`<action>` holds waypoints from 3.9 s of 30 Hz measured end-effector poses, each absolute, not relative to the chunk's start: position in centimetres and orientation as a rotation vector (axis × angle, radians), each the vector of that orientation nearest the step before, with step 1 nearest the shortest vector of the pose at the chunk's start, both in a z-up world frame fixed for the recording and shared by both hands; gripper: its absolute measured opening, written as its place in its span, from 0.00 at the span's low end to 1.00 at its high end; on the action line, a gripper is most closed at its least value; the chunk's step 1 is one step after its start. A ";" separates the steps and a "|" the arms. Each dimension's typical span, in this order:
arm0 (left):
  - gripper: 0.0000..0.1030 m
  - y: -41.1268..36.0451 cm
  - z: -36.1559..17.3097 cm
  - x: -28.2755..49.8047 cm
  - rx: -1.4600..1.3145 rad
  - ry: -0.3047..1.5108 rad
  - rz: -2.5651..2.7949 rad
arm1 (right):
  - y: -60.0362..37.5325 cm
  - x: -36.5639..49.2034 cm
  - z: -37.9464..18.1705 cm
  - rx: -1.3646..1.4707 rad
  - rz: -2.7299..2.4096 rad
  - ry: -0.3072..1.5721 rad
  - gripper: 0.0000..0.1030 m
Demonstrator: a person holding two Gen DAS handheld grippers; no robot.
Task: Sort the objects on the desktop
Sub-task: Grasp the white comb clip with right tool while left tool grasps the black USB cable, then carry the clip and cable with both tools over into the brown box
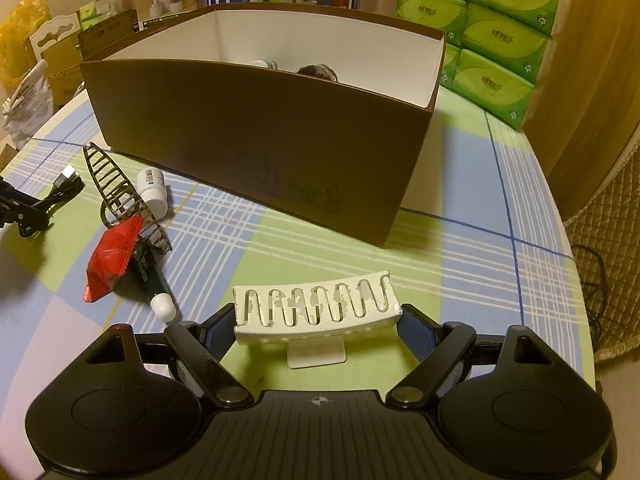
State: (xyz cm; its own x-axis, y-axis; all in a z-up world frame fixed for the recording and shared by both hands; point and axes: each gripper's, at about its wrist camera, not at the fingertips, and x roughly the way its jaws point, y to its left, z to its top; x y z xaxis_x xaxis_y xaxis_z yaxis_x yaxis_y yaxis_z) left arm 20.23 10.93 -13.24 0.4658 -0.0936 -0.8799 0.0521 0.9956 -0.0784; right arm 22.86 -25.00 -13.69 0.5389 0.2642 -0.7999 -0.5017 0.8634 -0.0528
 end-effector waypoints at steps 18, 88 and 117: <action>0.14 11.1 -13.1 22.0 -0.045 1.083 -0.027 | -24.6 23.2 -14.0 -0.307 0.443 0.887 0.84; 0.11 9.7 2.8 24.3 -0.109 0.714 -0.231 | -23.8 24.2 -2.1 -0.174 0.598 0.628 0.80; 0.11 5.9 -8.2 41.2 0.124 1.092 -0.204 | -21.4 37.4 -5.4 -0.253 0.617 0.764 0.80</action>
State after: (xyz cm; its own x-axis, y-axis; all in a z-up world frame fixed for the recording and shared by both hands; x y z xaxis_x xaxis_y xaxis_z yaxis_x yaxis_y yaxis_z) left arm 41.22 5.93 -8.24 0.4447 -0.1029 -0.8897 0.2247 0.9744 -0.0004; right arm 37.39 -21.38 -5.38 0.5578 0.4277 -0.7113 -0.6048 0.7964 0.0047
